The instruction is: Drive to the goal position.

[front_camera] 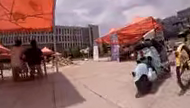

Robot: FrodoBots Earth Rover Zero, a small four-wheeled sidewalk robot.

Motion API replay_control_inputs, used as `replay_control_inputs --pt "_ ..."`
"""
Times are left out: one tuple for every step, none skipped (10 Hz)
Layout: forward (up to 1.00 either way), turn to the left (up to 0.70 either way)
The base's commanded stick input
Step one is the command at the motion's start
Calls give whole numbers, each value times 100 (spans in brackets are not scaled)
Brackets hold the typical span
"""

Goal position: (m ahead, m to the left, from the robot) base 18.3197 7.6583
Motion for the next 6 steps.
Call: replay_control_inputs --pt "85 21" --pt "85 31" --pt "85 1" --pt "85 -1" --pt "85 -1" --pt "85 -1"
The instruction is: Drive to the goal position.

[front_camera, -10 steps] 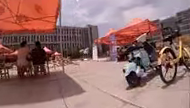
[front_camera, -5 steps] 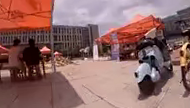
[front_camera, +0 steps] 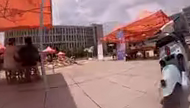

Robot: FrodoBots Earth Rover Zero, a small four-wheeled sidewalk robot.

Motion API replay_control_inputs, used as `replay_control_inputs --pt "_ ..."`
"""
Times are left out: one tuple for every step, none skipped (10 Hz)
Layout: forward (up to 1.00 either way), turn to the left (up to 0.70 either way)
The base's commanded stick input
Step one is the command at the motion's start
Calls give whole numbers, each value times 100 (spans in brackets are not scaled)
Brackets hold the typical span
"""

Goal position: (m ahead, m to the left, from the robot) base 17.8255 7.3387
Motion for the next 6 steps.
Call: replay_control_inputs --pt "85 -1" --pt "85 -1" --pt "85 -1" --pt "85 -1" --pt "85 -1" --pt "85 -1"
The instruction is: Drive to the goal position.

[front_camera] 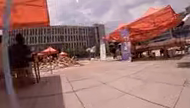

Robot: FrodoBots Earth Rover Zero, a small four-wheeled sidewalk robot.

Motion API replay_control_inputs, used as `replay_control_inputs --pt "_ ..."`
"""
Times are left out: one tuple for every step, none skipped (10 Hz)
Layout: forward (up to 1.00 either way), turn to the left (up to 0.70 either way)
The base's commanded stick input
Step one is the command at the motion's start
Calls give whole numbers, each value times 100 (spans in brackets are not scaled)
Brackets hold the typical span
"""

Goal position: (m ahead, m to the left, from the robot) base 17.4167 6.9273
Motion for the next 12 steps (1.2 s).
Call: replay_control_inputs --pt "85 -1" --pt "85 -1" --pt "85 -1" --pt "85 -1" --pt "85 -1" --pt "85 -1" --pt "85 -1" --pt "85 -1" --pt "85 -1" --pt "85 -1" --pt "85 -1" --pt "85 -1"
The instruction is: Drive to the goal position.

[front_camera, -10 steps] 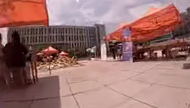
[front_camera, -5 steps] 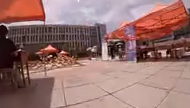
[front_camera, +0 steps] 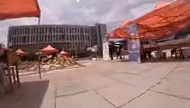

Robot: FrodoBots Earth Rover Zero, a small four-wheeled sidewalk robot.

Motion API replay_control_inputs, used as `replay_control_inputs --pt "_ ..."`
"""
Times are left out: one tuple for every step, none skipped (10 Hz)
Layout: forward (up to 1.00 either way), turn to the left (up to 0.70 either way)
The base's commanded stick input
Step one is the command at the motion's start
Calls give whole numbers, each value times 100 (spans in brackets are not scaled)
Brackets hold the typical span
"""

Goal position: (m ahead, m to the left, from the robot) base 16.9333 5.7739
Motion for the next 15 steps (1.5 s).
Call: replay_control_inputs --pt "85 -1" --pt "85 -1" --pt "85 -1" --pt "85 -1" --pt "85 -1" --pt "85 -1" --pt "85 -1" --pt "85 -1" --pt "85 -1" --pt "85 -1" --pt "85 -1" --pt "85 1" --pt "85 2" --pt "85 3" --pt "85 4"
